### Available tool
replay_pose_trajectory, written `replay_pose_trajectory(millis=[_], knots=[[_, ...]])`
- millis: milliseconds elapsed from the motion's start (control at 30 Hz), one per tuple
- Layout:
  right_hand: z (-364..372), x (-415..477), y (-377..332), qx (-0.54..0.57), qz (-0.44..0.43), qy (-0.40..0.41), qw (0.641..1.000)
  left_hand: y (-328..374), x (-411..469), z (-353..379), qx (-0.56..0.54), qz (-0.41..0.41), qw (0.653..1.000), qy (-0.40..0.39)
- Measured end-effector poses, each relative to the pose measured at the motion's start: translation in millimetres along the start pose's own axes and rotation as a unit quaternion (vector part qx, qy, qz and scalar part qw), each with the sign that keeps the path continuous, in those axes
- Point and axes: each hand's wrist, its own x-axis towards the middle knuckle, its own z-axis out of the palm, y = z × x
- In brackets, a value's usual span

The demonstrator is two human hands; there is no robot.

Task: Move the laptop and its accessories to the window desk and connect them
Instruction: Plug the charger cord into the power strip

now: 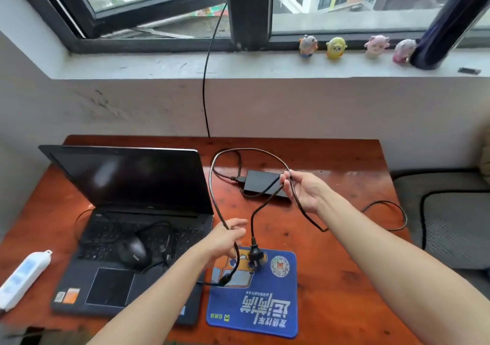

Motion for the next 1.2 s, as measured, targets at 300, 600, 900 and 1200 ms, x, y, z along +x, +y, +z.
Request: replay_pose_trajectory(millis=[300,600,900,1200], knots=[[-6,1,-5,-0.022,0.009,0.000,1.000,14,31,16,0.070,0.080,0.994,0.019],[-81,29,-45,-0.548,-0.154,0.278,0.773,58,2,-59,-0.266,0.170,0.906,0.284],[-54,70,-14,-0.838,-0.183,0.159,0.489,95,-47,-84,-0.302,0.249,0.851,0.350],[-44,95,7,-0.893,-0.182,0.154,0.381,116,-80,-120,-0.088,0.257,0.911,0.311]])
